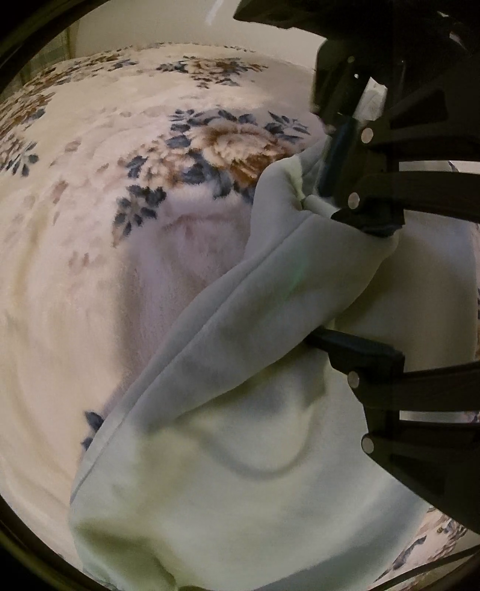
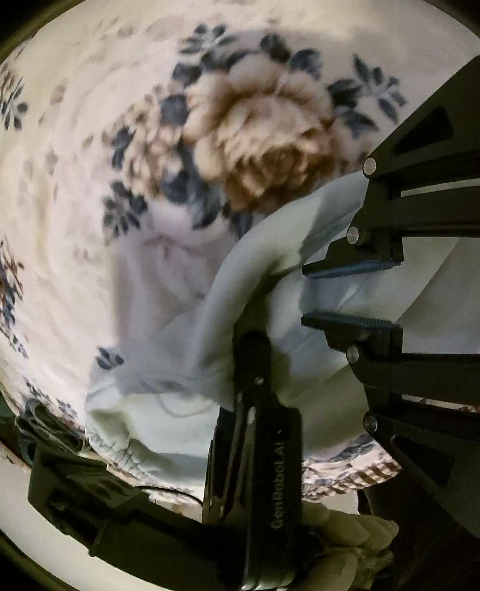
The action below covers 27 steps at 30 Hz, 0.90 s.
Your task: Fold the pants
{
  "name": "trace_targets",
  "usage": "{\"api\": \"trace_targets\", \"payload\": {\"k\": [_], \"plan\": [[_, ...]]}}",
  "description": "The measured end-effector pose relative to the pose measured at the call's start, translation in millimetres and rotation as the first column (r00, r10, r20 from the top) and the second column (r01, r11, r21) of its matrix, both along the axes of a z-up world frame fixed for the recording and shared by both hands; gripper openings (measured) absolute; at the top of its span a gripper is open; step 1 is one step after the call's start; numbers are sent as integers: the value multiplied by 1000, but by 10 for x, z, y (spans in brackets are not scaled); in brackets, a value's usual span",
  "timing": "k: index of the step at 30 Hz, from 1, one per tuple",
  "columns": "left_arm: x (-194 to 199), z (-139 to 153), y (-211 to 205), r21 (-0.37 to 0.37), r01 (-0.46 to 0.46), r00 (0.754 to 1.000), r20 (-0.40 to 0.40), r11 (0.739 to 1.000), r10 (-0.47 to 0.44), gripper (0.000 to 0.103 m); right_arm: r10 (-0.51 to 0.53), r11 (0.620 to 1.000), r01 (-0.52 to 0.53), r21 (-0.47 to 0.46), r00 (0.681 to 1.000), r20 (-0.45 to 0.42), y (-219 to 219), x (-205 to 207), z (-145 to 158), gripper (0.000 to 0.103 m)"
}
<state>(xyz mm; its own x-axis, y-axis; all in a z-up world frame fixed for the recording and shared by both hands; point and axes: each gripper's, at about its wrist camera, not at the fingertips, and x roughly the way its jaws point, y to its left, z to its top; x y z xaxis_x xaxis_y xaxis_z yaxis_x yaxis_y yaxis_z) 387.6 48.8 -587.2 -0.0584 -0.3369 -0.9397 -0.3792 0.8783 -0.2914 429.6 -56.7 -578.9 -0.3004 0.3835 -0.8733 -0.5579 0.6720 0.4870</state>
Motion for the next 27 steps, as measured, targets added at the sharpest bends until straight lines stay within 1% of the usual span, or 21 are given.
{"api": "trace_targets", "payload": {"k": [1,2,4,5,6,7,8,10,11,13,14,15,16,18,20,21,22,23,24,25,27], "plan": [[-9,19,11,-12,-12,1000,5,1000,12,42,-25,1000,25,7,1000,-6,-7,13,-7,1],[-13,32,28,-25,-23,1000,9,999,23,42,-58,998,58,-15,998,-1,-25,15,-7,1],[-16,69,69,-69,-60,998,22,996,62,42,-128,987,132,-87,990,57,-111,-8,44,1],[-26,105,91,-74,-66,997,31,995,68,42,-168,980,176,-97,982,84,-193,-28,86,1],[-34,131,101,-72,-63,997,41,995,66,42,-209,972,217,-88,974,90,-289,-44,112,1],[-49,163,104,-69,-57,997,57,996,60,42,-259,962,263,-72,964,68,-406,-38,121,1],[-62,182,102,-61,-45,996,69,997,49,42,-297,954,297,-27,955,-3,-516,-15,90,1],[-94,174,101,-48,-36,997,72,998,40,42,-325,941,335,57,936,-135,-592,58,17,3],[-108,154,104,-49,-38,997,70,998,41,42,-336,937,346,43,928,-159,-592,128,-24,8],[-137,131,123,-47,-44,997,65,998,47,42,-303,945,320,71,935,-184,-489,270,-55,28],[-142,125,131,-51,-49,996,66,998,52,43,-274,952,294,83,941,-200,-415,337,-69,52],[-147,131,136,-51,-49,996,68,998,52,43,-233,964,255,81,948,-217,-313,403,-97,67],[-145,136,130,-49,-47,996,72,998,50,43,-192,975,212,70,957,-219,-232,432,-114,68],[-139,142,118,-44,-40,996,79,998,43,42,-117,992,123,14,973,-197,-87,455,-168,68],[-132,137,105,-34,-35,996,76,999,38,40,-35,999,30,-27,976,-216,25,416,-246,68],[-139,132,112,-46,-41,996,74,998,44,41,-3,999,-5,-38,975,-221,61,378,-258,58],[-147,132,124,-56,-52,996,68,997,56,41,24,999,-31,-23,971,-236,78,339,-252,50],[-149,143,134,-64,-58,996,68,996,62,41,22,999,-28,-25,976,-217,77,323,-229,33],[-152,159,143,-80,-65,995,71,995,71,41,0,999,-9,-44,982,-188,36,293,-201,12],[-166,202,171,-90,-76,994,77,993,83,41,-50,995,34,-89,983,-179,-34,275,-240,11],[-186,327,225,-122,-99,987,112,988,113,41,-130,989,119,-89,982,-138,-107,231,-173,9]]}}
